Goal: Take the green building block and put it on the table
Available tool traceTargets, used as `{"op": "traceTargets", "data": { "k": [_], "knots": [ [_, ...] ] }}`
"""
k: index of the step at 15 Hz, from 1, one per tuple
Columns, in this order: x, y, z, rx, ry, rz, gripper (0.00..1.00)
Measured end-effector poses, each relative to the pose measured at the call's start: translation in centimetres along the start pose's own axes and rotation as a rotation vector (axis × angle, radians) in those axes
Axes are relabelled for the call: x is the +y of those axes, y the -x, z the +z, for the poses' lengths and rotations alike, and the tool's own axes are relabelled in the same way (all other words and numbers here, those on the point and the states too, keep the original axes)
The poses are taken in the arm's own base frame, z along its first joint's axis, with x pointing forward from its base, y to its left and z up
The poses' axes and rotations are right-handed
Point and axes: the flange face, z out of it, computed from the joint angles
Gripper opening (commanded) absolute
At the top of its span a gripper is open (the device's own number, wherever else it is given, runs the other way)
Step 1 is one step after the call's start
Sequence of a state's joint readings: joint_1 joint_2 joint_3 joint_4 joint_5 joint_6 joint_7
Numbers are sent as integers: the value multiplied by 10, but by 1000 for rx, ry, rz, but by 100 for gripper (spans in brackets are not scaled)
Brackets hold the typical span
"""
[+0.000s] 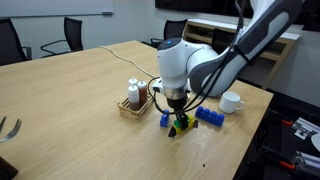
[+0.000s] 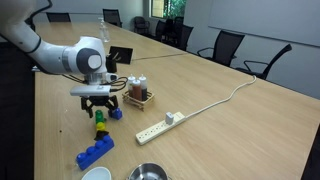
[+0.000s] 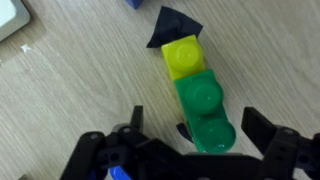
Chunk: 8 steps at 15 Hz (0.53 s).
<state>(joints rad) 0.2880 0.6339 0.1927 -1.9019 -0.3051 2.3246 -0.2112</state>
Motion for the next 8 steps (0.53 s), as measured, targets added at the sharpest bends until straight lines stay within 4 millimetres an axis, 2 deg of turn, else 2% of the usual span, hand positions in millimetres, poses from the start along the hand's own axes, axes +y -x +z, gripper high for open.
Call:
{"op": "traceTargets", "data": {
  "k": [2,3,8],
  "knots": [
    [1,-1,0,8,28,17,70],
    [2,-1,-1,15,41,26,68],
    [-9,-3,-4,21,66,55,34]
  ]
}}
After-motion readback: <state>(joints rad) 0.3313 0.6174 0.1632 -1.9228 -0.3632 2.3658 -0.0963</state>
